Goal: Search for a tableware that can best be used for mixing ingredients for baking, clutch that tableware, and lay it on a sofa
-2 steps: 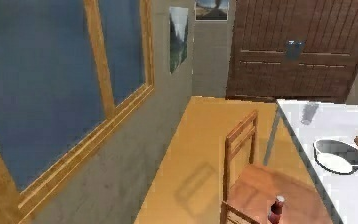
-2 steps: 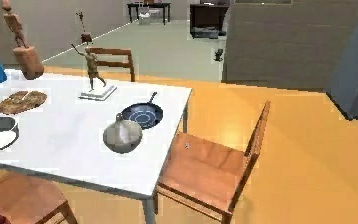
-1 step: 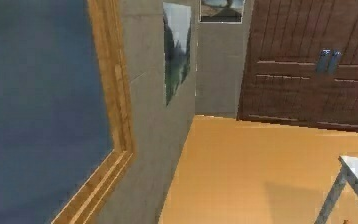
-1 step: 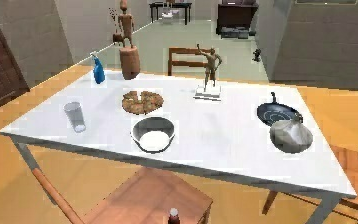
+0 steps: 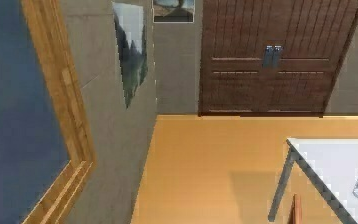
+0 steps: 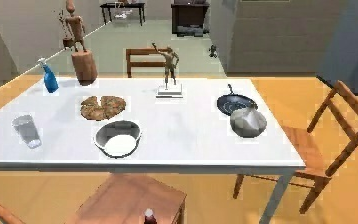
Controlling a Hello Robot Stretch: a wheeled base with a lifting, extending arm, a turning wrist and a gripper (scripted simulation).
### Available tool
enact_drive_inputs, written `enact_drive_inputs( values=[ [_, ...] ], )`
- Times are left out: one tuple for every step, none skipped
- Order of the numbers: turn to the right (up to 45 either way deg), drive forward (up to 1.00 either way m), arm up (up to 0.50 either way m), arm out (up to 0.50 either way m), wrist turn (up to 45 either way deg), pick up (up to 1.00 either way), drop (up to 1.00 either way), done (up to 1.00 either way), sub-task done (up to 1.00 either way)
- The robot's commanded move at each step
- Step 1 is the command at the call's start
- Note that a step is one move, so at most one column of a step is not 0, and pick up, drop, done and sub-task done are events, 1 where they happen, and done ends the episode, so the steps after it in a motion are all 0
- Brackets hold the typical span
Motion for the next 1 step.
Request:
enact_drive_inputs(
  values=[
    [0.0, 0.35, 0.00, 0.00, 0.0, 0.00, 0.00, 0.00, 0.00]
  ],
)
